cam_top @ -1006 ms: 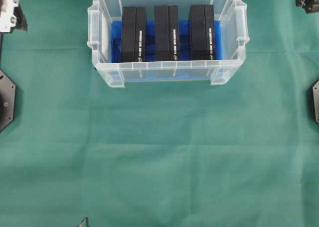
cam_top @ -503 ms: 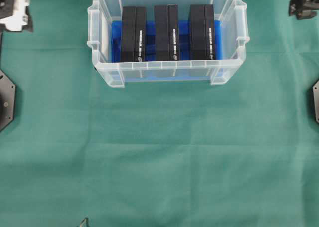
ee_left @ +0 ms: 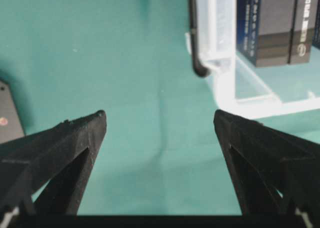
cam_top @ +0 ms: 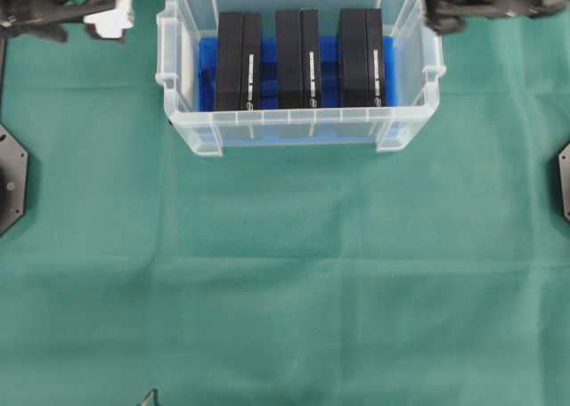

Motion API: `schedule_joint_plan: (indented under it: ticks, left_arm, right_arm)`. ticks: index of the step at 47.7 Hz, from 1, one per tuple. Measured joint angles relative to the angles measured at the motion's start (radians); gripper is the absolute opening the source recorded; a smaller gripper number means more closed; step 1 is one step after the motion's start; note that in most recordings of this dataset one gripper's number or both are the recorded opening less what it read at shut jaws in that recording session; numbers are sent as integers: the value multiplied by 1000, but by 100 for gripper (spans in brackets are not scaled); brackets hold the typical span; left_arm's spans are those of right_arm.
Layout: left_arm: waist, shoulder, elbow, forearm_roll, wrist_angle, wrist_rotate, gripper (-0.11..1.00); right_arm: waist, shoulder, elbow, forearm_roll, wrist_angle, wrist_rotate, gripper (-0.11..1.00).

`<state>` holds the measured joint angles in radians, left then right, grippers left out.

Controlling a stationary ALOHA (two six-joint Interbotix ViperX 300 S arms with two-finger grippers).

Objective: Take the box out of the case with both arms.
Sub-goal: 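Move both open grippers over the left and right black boxes in the bin, then align left gripper over left box and right gripper over right box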

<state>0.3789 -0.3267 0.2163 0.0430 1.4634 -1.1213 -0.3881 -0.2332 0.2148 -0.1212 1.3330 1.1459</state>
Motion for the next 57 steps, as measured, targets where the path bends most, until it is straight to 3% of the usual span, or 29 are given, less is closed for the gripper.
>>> schedule_joint_plan:
  ticks: [32,57]
  left_arm:
    - [-43,276,-247,17,-40,34,92]
    - [-57,390,-357,18,-40,40,92]
  right_arm:
    - [38,219,-199,-8,-66,20,96]
    - [37,236,-215,-8,-69,20,96]
